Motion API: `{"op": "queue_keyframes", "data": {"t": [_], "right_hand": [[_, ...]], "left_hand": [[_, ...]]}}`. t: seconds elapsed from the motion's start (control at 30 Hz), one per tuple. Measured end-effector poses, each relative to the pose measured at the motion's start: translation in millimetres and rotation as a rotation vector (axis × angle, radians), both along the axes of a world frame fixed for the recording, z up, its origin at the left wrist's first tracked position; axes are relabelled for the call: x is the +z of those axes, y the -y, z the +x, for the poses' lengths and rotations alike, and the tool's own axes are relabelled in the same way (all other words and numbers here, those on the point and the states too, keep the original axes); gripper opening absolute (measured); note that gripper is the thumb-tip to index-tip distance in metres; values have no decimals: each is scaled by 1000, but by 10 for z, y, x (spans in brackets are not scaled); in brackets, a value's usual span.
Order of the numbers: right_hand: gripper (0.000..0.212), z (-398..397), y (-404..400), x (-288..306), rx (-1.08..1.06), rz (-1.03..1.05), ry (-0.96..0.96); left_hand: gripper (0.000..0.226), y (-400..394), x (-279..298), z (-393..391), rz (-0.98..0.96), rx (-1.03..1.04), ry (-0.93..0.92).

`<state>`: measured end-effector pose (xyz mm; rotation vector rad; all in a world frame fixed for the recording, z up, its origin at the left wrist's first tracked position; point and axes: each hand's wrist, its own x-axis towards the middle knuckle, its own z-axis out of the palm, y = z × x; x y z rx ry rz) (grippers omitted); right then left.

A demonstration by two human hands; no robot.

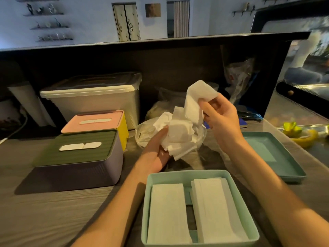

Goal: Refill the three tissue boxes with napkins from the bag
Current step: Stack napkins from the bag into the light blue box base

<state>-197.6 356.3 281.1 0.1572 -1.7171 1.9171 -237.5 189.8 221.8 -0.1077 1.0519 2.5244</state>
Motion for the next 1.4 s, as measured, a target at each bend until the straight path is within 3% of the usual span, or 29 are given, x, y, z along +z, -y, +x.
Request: {"op": "queue_keyframes", "data": {"t": [0.1,0.23,0.33,0.4,0.57,0.67,0.83,0.93,1.1,1.3,1.4], "right_hand": [[23,47,5,-5,243,104,120],[32,-81,-8,-199,-66,735,246],[56,-149,-19,-285,-153,841,328],[61,-174,-51,-299,-156,871,349],[25,-142,-102,-270,-184,743,140],[13,-76,-120,-189,-74,668,-15],[19,-36,-167,-145,109,891,20],[17,-41,-151,-164,150,862,6],[21,1,-129,-139,209,722,-155],[17,37,-129,-68,309,359,32],[12,-45,-97,-175,162,430,147]], "left_hand": [[30,12,22,50,34,-44,-14],[40,57,56,47,-100,-102,-109],[46,62,66,31,-184,-97,-171],[47,85,59,32,-211,-101,-200],[50,125,50,-11,-128,-105,-121],[41,123,63,-2,-58,-78,-58],[37,148,82,35,-73,-71,-32],[52,180,38,-11,-145,-18,-15],[48,117,87,-29,-276,79,2],[41,118,22,-50,-205,74,-68],[42,69,51,-25,-275,61,-114]]}}
